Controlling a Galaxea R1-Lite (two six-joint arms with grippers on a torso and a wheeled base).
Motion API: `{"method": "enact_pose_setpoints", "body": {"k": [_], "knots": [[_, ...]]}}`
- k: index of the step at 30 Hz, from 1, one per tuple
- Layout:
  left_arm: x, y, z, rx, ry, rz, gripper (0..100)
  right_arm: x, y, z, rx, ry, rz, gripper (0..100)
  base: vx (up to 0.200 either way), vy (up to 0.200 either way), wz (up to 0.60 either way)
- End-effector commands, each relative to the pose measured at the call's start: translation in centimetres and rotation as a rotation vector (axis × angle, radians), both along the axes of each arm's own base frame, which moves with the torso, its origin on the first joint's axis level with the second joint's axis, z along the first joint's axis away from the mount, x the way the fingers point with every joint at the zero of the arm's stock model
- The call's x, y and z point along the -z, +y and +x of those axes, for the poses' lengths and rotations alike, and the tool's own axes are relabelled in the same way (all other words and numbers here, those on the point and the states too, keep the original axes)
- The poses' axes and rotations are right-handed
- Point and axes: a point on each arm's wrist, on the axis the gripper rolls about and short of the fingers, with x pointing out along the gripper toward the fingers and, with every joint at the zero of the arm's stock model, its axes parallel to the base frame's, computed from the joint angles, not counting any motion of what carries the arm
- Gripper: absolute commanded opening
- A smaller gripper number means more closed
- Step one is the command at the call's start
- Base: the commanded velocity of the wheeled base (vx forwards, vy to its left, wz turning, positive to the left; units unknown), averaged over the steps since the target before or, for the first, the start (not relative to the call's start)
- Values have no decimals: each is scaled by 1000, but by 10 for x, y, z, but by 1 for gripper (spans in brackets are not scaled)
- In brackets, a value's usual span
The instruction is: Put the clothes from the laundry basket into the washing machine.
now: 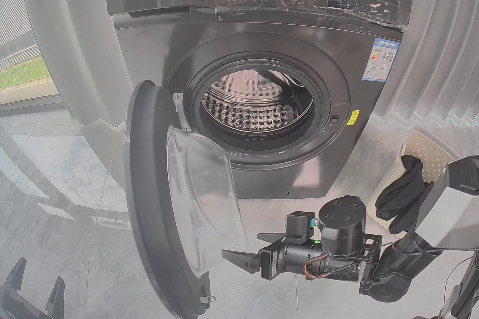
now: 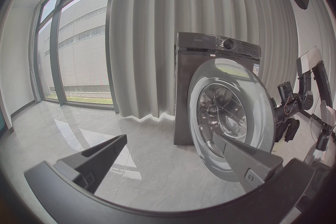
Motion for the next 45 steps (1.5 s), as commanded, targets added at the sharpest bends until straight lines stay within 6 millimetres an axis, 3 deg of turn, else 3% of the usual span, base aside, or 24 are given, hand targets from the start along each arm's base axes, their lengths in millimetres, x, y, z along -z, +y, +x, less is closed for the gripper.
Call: {"method": "enact_pose_setpoints", "body": {"k": [1,12,30,37,45], "knots": [[5,0,0,0,2,0,100,-4,-3,12,41,-12,13,100,0,0,0],[5,0,0,0,2,-2,100,0,16,18,14,-28,32,100,0,0,0],[5,0,0,0,2,-2,100,-1,12,15,19,-29,31,100,0,0,0],[5,0,0,-3,2,1,100,-15,-1,2,20,-59,52,100,0,0,0],[5,0,0,-3,2,0,100,-45,-37,-17,60,-180,27,100,0,-200,0]]}}
